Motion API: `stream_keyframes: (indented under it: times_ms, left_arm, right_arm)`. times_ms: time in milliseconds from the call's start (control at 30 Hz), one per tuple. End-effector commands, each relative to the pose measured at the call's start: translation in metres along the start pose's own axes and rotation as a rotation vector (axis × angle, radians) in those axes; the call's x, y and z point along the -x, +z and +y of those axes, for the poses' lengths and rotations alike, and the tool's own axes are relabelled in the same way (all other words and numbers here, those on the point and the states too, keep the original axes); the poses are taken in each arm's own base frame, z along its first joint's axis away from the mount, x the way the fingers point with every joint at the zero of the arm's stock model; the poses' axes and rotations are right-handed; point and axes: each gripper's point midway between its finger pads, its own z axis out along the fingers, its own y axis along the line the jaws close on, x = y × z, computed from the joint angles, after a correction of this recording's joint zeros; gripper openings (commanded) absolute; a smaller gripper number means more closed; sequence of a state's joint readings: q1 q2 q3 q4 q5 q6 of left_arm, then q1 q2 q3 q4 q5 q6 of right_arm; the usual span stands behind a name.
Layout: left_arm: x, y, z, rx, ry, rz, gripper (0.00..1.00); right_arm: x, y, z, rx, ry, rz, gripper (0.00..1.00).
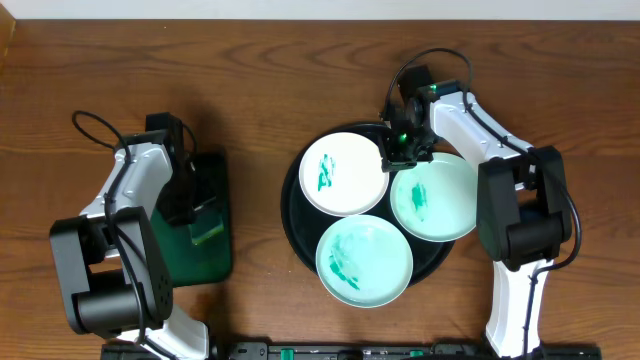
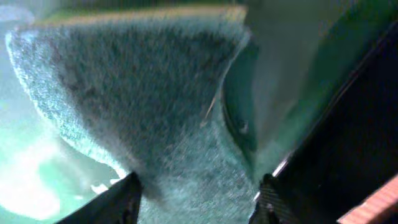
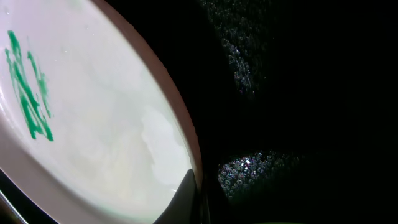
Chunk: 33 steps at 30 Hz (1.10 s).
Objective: Clean dirty plates on tray and stack at the side
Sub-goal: 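Lower the left gripper and grasp the green-yellow sponge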
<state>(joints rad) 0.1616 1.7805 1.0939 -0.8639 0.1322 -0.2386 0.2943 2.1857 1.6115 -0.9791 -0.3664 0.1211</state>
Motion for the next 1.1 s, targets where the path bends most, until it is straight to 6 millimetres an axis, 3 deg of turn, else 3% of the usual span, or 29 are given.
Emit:
stream_keyframes:
  times_ms: [0, 233, 267, 367, 400, 667, 733, 867, 1067]
  left_arm:
    - [0.01, -0.002, -0.005, -0.021, 0.001, -0.024, 0.67]
    - [0.016, -0.003, 0.008, 0.023, -0.047, -0.051, 0.66]
    - [0.017, -0.003, 0.009, 0.023, -0.05, -0.051, 0.63]
    - [0.018, -0.003, 0.012, 0.022, -0.061, -0.053, 0.37]
    - [0.019, -0.003, 0.012, 0.021, -0.065, -0.056, 0.34]
    - [0.022, -0.004, 0.012, 0.016, -0.079, -0.069, 0.4]
    - [0.023, -0.004, 0.012, 0.016, -0.08, -0.07, 0.33]
    - [0.023, -0.004, 0.012, 0.015, -0.079, -0.074, 0.08]
    - [0.019, -0.003, 0.013, 0.021, -0.081, -0.053, 0.08]
  right_arm:
    - [0.004, -0.003, 0.002, 0.003, -0.028, -0.01, 0.01]
    - [0.004, -0.003, 0.002, 0.002, -0.036, -0.01, 0.01]
    - [0.004, -0.003, 0.002, 0.002, -0.036, -0.01, 0.01]
    - [0.004, -0.003, 0.002, 0.002, -0.036, -0.01, 0.01]
    - [0.004, -0.003, 0.002, 0.002, -0.036, -0.01, 0.01]
    - [0.004, -0.003, 0.002, 0.002, -0.036, -0.01, 0.01]
    - [0.004, -0.003, 0.002, 0.002, -0.036, -0.009, 0.01]
    - [0.003, -0.003, 0.002, 0.002, -0.036, -0.006, 0.01]
    - [0.002, -0.003, 0.002, 0.001, -0.034, -0.002, 0.01]
